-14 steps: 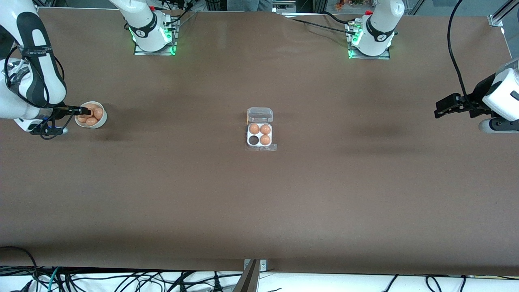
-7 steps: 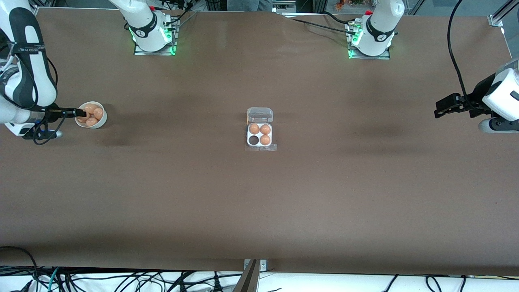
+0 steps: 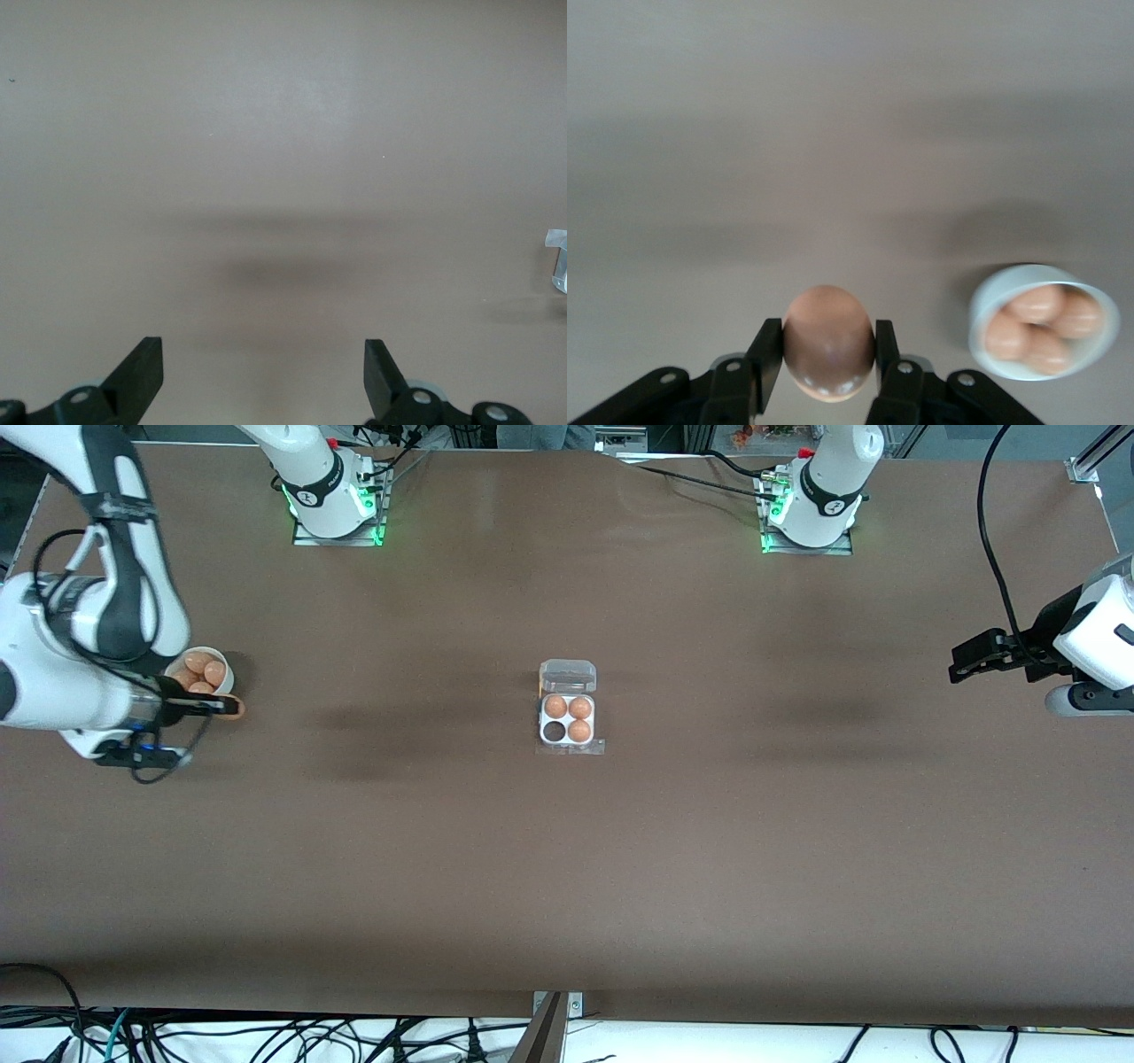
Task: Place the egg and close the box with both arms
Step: 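Carry the egg with the right gripper to the clear carton's empty slot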
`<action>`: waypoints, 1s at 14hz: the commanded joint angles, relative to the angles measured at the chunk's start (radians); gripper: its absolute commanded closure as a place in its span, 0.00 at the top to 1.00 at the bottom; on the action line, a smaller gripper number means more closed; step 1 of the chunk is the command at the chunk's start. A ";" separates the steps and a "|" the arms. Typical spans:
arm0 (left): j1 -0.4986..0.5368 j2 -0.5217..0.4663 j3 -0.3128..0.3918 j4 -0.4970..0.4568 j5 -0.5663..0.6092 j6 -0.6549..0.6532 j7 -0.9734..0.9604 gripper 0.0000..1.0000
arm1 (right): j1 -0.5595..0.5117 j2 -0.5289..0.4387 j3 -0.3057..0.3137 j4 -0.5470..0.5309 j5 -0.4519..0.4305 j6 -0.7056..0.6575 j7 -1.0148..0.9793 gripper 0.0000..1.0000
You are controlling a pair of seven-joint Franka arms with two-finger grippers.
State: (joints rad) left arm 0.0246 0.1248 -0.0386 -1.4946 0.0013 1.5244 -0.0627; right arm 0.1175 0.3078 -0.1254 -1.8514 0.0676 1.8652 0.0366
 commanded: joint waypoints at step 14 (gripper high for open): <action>0.005 -0.011 0.000 -0.012 -0.001 -0.010 0.020 1.00 | 0.473 0.405 0.219 0.497 -0.002 0.122 0.959 0.38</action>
State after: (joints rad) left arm 0.0248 0.1251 -0.0386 -1.4953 0.0013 1.5182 -0.0627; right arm 0.5564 0.6564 0.1000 -1.4226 0.0675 1.9598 0.9444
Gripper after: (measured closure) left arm 0.000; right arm 0.529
